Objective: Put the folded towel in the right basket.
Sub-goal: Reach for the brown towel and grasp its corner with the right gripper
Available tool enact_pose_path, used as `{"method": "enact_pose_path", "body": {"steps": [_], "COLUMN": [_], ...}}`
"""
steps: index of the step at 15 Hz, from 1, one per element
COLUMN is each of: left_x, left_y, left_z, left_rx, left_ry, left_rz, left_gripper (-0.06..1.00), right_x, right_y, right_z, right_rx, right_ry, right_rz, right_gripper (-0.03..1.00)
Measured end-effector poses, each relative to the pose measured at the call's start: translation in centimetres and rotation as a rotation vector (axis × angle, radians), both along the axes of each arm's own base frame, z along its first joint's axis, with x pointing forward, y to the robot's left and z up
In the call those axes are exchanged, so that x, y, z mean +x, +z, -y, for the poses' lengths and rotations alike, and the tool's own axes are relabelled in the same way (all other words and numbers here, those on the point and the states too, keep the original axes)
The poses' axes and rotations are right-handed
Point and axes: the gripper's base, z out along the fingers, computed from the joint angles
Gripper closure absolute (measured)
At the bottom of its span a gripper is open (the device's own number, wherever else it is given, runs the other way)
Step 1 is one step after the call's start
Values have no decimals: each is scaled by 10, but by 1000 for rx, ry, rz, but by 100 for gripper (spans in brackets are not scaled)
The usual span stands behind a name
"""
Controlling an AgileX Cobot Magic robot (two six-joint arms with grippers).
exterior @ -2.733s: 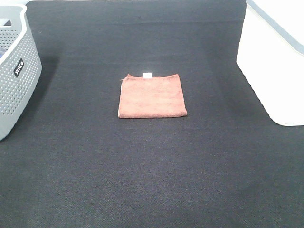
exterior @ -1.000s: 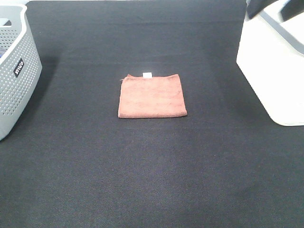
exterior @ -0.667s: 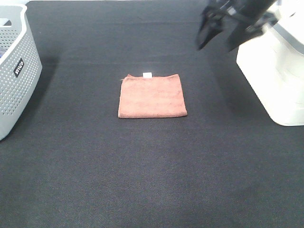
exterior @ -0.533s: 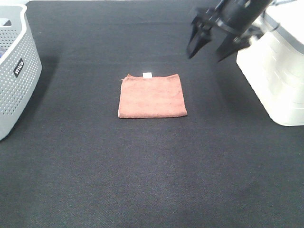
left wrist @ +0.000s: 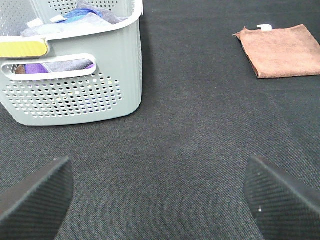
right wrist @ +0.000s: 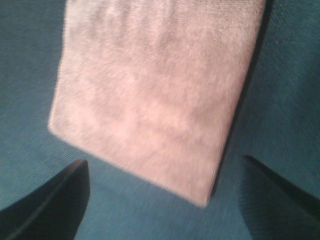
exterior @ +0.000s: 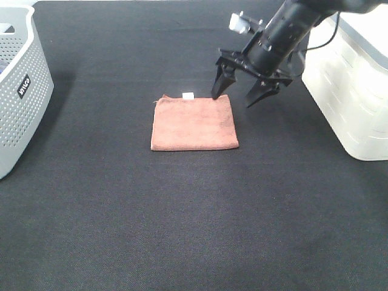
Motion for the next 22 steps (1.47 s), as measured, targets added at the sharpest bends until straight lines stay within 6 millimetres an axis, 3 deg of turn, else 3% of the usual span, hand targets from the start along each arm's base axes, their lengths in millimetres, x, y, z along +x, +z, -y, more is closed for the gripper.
{"method": "enact_pose_path", "body": {"steps": [1,8,22], "left_x": [0,0,0], "left_y": [0,0,0], "left_z": [0,0,0], "left_rx": [0,0,0], "left_ry": [0,0,0], "left_rz": [0,0,0], "left_gripper": [7,7,7], "right_x": [0,13,19], "right_y": [0,-56,-63], "right_z": [0,-3,-2], "right_rx": [0,-18,-44], "right_ry": [0,21,27], "right_rz": [0,-26,27], "right_gripper": [21,21,22]}}
